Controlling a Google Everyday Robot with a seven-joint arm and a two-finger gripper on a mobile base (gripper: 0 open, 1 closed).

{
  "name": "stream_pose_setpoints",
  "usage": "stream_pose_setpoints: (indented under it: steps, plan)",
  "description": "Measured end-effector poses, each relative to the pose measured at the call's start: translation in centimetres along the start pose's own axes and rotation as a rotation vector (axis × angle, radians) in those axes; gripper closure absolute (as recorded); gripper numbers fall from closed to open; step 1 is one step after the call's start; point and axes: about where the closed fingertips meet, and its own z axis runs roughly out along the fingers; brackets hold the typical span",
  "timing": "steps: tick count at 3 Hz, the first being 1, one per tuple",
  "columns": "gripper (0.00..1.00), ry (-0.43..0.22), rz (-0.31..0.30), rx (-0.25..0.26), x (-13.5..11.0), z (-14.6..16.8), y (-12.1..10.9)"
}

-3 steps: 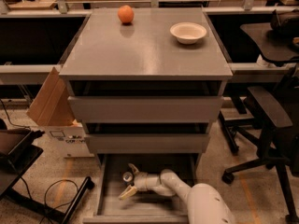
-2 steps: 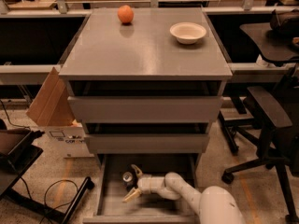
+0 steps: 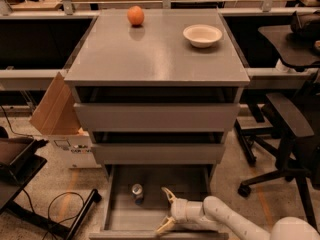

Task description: Place redbull can into bottom drawer

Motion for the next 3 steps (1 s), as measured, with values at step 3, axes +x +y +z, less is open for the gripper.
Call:
stream_pose_setpoints:
  steps: [3]
  plan:
    - [0.00, 0.025, 0.030, -0.049, -1.53, 0.60, 4.19]
